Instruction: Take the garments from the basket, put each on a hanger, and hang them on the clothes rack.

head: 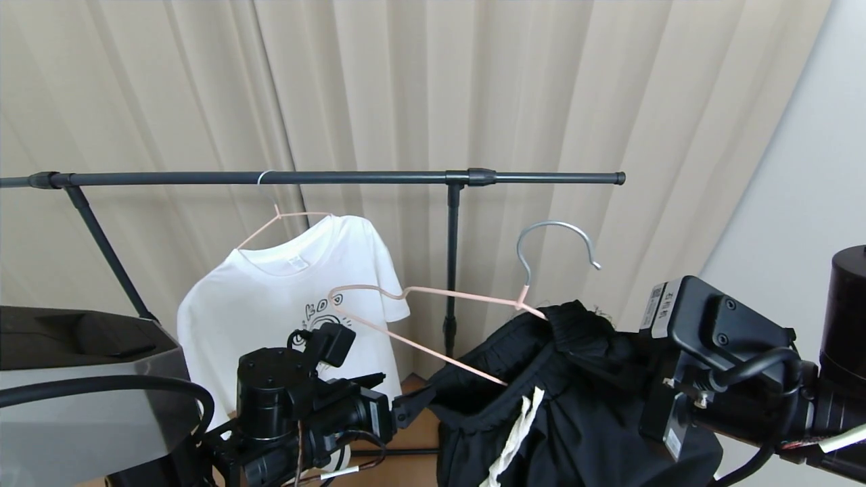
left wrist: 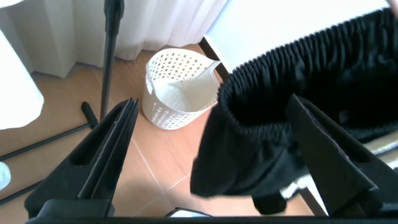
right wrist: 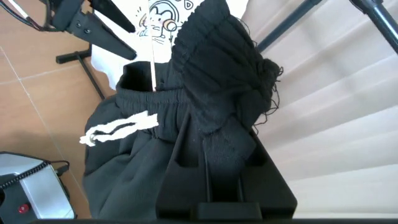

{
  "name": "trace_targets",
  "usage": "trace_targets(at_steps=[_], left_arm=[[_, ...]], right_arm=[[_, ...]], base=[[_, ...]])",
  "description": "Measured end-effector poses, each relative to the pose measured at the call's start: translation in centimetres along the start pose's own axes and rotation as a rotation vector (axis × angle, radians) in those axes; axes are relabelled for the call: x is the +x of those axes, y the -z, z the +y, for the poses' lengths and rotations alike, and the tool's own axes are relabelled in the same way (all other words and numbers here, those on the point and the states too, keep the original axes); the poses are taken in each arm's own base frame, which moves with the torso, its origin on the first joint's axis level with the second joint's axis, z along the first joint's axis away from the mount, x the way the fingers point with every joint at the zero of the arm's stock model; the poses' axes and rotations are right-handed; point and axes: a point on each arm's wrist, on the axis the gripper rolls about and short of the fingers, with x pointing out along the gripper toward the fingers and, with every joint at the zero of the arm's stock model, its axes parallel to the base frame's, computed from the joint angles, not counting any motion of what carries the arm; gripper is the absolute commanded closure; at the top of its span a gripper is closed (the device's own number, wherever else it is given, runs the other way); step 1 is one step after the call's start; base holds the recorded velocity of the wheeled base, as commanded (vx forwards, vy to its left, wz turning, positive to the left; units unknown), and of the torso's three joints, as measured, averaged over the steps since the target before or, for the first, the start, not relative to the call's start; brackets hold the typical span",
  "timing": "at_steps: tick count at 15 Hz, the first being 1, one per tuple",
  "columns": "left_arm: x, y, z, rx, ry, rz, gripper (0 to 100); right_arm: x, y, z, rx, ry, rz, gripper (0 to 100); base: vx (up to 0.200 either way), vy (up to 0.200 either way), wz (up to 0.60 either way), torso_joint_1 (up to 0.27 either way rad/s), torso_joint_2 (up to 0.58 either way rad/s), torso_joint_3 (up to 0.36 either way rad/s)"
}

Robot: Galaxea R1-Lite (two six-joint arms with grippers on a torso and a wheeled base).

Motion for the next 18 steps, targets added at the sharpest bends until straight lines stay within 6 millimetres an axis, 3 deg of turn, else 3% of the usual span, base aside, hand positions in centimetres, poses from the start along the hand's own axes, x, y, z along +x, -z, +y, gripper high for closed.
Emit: trace_targets(at_steps=[7,8,18], left_arm=[[0.4,0.9,-0.8,0.011,0.014,0.026,0],[0.5,1.1,-0.9,0.013,0.003,0.028,100],[0.9,2.3,-1.2,0.022,-0.003,0.066,100]], right_arm=[[-0.4,-1.0,0.6,0.043,-0.017,-0.056,100],[-0.5,-1.0,0.6,0.056,-0.018,-0.059,100],[-1.1,-1.4,0.6,0.07,-0.018,-0.084,100]], base=[[0.0,0.0,0.0,0.0,0.0,0.0],[0.0,0.0,0.0,0.0,0.0,0.0],[0.0,0.0,0.0,0.0,0.0,0.0]])
